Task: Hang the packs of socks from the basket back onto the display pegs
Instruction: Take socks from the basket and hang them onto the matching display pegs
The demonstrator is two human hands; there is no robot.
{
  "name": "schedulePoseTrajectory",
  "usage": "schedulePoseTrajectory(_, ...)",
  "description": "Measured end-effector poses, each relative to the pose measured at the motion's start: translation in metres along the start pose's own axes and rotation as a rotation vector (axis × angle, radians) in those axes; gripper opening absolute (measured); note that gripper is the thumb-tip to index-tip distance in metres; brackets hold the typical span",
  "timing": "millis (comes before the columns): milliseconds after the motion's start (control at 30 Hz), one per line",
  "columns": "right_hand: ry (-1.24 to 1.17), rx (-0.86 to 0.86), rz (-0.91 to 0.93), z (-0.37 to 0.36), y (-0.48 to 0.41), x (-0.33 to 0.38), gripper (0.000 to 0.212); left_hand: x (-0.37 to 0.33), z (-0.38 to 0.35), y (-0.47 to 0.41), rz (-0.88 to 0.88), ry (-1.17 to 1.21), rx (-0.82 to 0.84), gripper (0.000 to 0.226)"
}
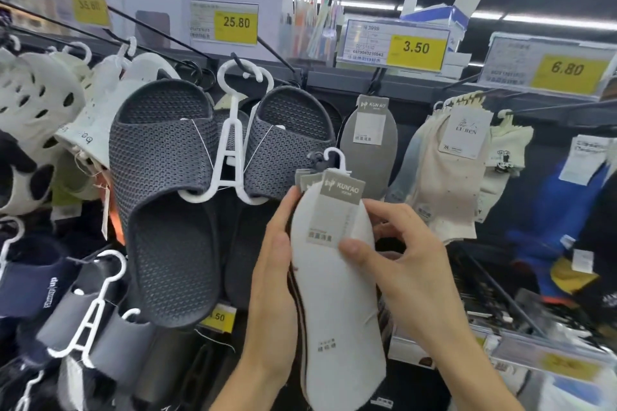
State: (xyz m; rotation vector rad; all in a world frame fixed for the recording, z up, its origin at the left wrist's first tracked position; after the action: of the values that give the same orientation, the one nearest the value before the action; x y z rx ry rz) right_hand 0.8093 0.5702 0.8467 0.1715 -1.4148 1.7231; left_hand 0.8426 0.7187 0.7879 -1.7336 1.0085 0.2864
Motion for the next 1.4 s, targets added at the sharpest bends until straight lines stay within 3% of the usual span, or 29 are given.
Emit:
schedulePoseTrajectory(567,-0.219,0.082,0.003,0.006,-0.008,-0.009,0.036,-0.017,0.013,-0.012,-0.067,-0.055,-0.053,0.042)
schedulePoseTrajectory(933,-0.103,0.132,0.037,0.0,-0.005,0.003,0.048,-0.018,0.015,-0.017,-0.057,0.008,-0.124,0.038)
schedulePoseTrajectory(1133,-0.103,0.046,0.043,0.006,-0.003,0.0,0.049,-0.024,0.019,-0.021,-0.087,0.015,-0.15,0.043)
schedulePoseTrajectory(1300,-0.319,0.1,-0.017,0.008,-0.007,-0.006,0.035,-0.03,0.024,-0.021,-0.146,-0.022,-0.152,0.054)
schedulePoseTrajectory(1400,-0.454,-0.03,-0.074,0.031,-0.024,-0.015,0.042,-0.036,0.037,-0.02,-0.217,-0.048,-0.237,0.054)
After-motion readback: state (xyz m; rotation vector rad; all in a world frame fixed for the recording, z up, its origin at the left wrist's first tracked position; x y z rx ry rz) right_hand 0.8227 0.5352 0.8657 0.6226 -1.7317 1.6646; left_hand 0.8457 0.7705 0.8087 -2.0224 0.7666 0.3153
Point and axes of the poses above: each hand's wrist, its own y-axis away from the middle knuckle, its own z-axis out of the back of the hand, x = y × z, the point moved 9 cm from there along -y, towards the middle knuckle, and after that the axes turned 1 degree about -x, right-handed, at the moved point
